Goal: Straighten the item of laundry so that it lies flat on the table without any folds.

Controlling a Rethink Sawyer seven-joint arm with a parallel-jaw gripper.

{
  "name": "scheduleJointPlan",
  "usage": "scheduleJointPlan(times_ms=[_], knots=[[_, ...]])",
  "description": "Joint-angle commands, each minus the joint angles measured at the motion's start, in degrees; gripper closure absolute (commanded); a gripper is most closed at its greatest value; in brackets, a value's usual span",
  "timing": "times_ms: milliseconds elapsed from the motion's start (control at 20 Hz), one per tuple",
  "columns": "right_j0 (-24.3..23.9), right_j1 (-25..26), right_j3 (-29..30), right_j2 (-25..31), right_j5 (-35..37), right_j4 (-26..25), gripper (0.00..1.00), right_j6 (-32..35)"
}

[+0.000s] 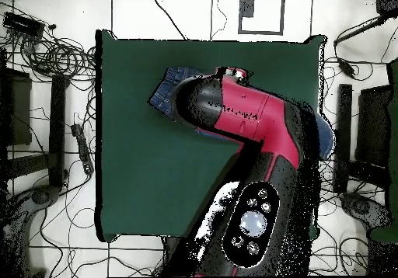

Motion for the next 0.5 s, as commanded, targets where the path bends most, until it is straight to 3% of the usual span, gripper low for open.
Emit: scheduleJointPlan(times_ms=[50,500], knots=[[-2.5,0.5,-6.3,4.9,20.7,-5.5,0.00,-13.7],[-1.8,0.8,-5.6,7.4,19.4,-6.9,0.00,-9.0]])
